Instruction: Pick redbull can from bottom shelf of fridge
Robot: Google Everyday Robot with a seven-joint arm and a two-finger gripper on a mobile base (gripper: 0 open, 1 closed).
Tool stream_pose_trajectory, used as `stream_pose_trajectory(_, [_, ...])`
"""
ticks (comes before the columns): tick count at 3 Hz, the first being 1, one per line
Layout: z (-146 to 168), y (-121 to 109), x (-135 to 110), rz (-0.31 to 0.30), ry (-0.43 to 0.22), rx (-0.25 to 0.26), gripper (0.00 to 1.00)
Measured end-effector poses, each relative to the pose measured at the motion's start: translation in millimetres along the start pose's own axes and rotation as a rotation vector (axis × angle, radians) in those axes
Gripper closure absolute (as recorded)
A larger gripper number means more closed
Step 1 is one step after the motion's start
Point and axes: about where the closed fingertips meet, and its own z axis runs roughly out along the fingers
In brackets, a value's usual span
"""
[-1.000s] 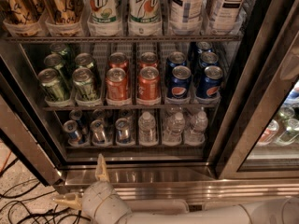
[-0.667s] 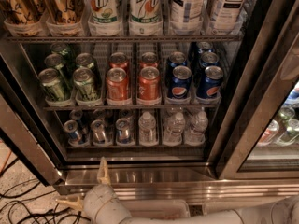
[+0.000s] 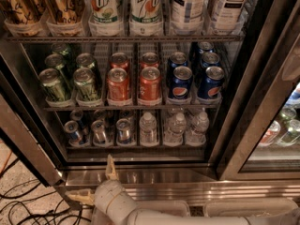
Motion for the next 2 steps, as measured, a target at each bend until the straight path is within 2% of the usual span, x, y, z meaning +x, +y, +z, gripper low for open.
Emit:
stream_pose_trajectory(1, [39.8,-16.3,13.5,-0.037,-0.013,0.035,0.0])
stream_pose_trajectory(2, [41.9,-17.8,13.0,-0.037,-0.013,0.038,0.0])
